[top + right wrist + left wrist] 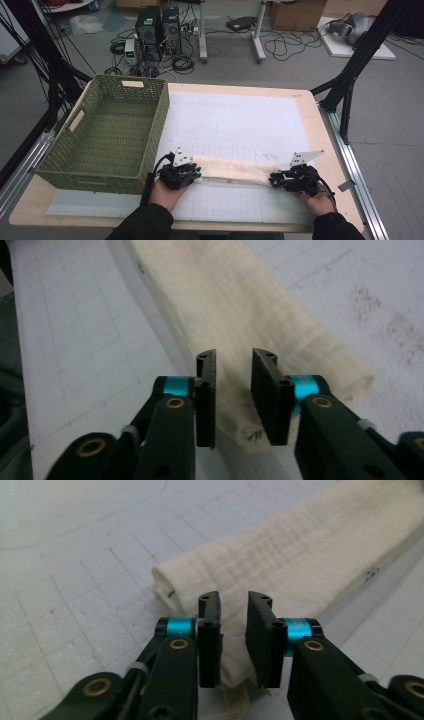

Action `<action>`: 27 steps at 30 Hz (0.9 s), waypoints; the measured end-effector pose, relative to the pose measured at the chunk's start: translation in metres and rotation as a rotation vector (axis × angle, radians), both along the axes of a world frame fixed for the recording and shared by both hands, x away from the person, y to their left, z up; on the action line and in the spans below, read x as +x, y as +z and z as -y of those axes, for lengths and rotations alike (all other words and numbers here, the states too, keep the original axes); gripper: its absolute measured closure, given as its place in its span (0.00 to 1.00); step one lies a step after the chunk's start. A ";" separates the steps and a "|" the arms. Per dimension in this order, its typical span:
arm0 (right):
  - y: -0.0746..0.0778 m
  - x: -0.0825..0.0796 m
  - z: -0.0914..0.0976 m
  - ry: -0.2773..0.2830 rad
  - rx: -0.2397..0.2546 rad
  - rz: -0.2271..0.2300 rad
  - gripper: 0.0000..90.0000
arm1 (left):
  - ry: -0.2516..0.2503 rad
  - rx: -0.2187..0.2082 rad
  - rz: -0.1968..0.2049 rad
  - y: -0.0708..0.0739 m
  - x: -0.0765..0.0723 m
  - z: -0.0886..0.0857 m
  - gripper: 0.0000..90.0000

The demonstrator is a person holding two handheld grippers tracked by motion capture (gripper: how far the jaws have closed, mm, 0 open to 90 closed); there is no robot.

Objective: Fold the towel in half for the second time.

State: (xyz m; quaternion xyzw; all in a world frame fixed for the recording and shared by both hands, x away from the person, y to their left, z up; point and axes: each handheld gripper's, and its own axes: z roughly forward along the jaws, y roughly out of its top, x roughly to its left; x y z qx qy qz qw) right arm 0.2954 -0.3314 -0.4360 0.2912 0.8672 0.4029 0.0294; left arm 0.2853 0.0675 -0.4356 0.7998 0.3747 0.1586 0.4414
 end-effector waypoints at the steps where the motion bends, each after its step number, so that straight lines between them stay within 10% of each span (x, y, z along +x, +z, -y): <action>1: 0.002 0.000 -0.001 0.000 0.012 0.010 0.76 | 0.000 -0.027 0.012 0.003 0.001 0.001 0.79; 5: 0.013 0.004 -0.003 -0.035 0.046 0.068 0.67 | 0.012 -0.020 0.018 0.006 0.009 0.004 0.74; 11: 0.002 0.010 -0.006 -0.054 -0.029 0.053 0.60 | 0.006 0.048 -0.025 -0.008 0.012 0.005 0.73; 27: -0.003 -0.003 -0.004 -0.045 -0.086 0.102 0.51 | 0.005 0.048 -0.020 -0.009 0.010 -0.001 0.68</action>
